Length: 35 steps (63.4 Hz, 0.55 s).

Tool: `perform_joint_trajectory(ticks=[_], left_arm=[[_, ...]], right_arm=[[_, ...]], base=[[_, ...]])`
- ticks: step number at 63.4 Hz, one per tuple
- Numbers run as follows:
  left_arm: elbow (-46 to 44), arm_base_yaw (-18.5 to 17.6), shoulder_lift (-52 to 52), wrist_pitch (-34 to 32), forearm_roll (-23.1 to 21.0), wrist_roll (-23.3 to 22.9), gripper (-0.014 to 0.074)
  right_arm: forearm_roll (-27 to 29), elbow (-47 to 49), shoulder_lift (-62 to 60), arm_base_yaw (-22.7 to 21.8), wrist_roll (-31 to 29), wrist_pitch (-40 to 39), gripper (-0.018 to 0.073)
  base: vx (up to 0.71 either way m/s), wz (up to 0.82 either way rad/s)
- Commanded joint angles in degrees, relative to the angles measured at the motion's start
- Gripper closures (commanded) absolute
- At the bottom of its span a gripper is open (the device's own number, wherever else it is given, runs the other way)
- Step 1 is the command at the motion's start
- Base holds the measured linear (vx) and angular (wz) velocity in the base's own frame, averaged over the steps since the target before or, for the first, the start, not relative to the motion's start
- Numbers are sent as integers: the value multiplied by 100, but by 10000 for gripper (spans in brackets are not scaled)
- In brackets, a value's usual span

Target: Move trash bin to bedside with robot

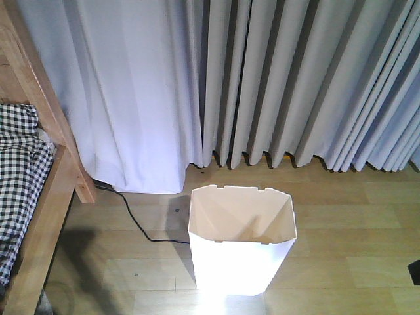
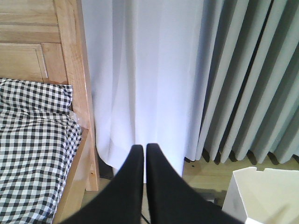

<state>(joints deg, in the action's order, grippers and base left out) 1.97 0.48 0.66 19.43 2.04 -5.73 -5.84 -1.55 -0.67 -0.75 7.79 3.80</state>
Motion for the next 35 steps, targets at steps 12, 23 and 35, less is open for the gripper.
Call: perform_joint_trajectory(ticks=[12, 23, 35], left_arm=[[19, -5, -102, -418, -13, -25, 603], [19, -5, -102, -418, -13, -25, 603], [19, -5, -102, -418, -13, -25, 603]], right_arm=[[-10, -43, -72, -37, -62, -380, 568], [-10, -43, -72, -37, -62, -380, 568], [-10, -43, -72, -37, -62, -380, 568]], base=[[0, 0], [0, 0], [0, 0]])
